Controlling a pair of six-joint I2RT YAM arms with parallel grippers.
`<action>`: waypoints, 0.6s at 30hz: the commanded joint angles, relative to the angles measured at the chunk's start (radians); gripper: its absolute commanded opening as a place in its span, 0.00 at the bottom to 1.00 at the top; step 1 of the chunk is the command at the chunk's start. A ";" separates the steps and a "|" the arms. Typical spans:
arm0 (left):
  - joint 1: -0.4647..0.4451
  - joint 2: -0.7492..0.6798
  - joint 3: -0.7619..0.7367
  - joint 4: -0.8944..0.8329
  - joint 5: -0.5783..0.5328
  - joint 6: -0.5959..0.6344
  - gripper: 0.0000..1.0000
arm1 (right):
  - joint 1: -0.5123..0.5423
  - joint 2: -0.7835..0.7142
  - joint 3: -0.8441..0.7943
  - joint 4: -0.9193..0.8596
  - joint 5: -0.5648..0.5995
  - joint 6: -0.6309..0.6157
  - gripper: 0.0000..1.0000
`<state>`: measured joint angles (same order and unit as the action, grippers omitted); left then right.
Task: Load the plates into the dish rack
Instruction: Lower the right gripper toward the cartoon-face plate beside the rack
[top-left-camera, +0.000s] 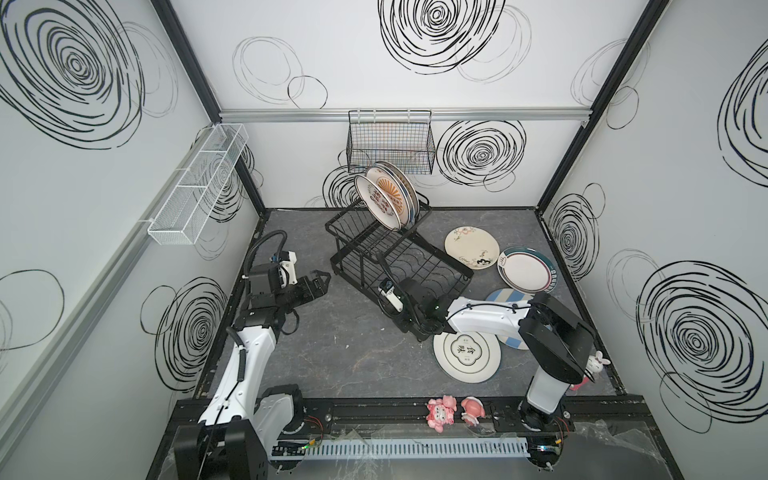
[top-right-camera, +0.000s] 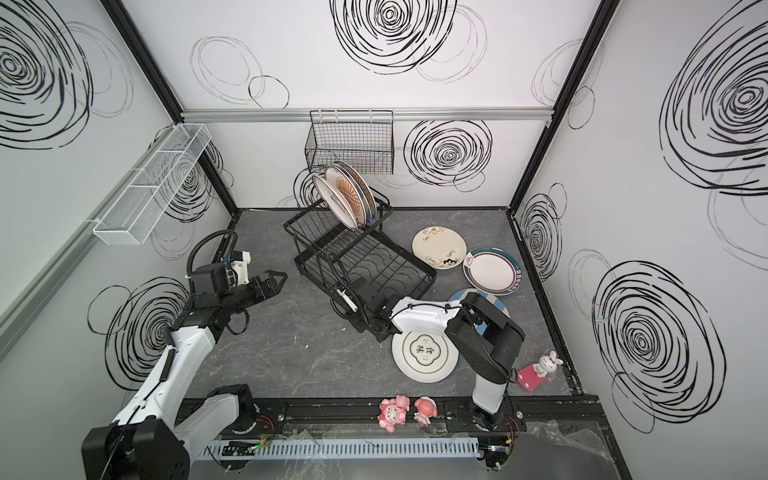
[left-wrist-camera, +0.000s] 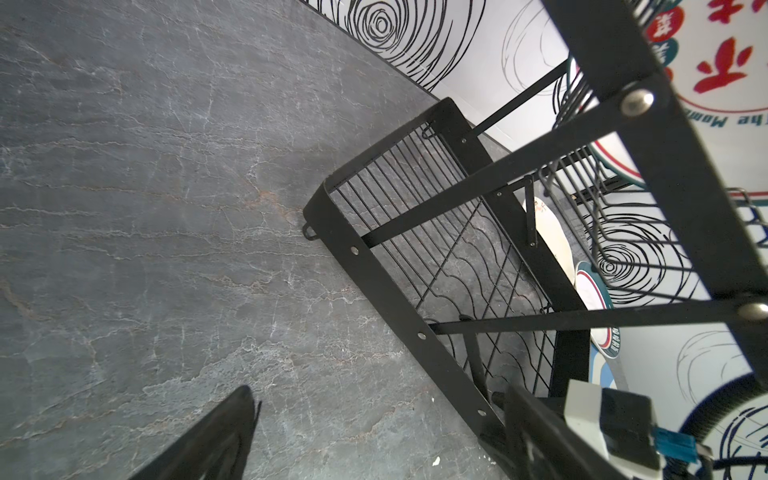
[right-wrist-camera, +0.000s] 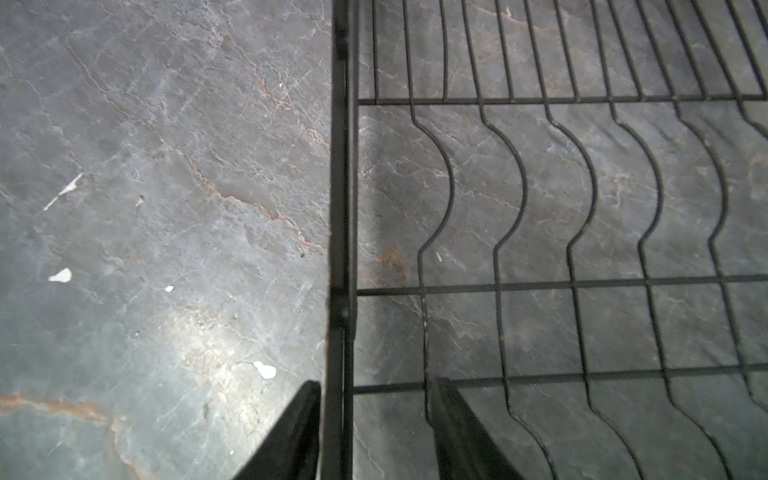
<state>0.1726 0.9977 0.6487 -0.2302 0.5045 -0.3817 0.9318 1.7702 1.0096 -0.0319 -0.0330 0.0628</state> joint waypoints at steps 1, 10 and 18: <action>0.011 -0.011 -0.001 0.029 -0.004 0.010 0.96 | 0.004 0.018 0.040 0.024 0.004 -0.011 0.37; 0.014 -0.012 0.000 0.025 -0.011 0.013 0.96 | 0.034 0.060 0.069 0.032 0.040 -0.058 0.00; 0.015 -0.019 0.022 -0.020 -0.053 0.036 0.96 | 0.099 0.093 0.110 0.049 0.067 -0.109 0.00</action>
<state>0.1757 0.9966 0.6487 -0.2405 0.4839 -0.3779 0.9890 1.8297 1.0798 -0.0246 0.0147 0.0753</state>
